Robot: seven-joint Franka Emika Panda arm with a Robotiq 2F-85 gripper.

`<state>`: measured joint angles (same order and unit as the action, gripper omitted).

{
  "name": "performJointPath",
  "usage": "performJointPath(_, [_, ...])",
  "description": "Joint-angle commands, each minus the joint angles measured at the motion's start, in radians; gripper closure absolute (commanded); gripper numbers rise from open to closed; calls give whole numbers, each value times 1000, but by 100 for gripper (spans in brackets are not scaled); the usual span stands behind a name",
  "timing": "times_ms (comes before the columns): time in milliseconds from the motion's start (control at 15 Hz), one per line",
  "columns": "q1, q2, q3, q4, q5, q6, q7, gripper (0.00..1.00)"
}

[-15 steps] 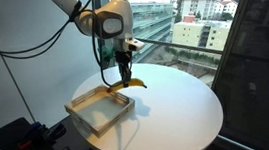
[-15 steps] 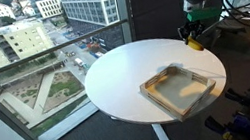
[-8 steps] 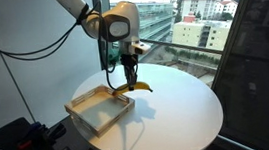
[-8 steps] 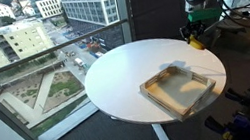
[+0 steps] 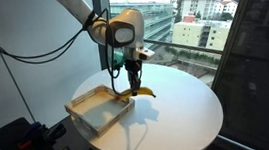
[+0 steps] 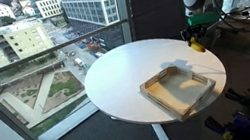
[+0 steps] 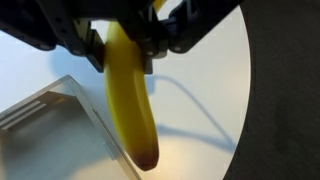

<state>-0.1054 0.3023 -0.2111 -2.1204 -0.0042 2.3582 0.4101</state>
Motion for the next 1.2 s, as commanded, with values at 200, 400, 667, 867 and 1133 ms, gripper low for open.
performJointPath(200, [-8,66,-20,52,4,13,19,85])
performJointPath(400, [-12,93,-29,60,8,32,16,85])
performJointPath(667, [-20,126,-35,61,19,77,6,85])
performJointPath(867, [-25,146,-33,56,33,123,-1,85])
performJointPath(1133, [-30,177,-31,57,52,154,-7,85])
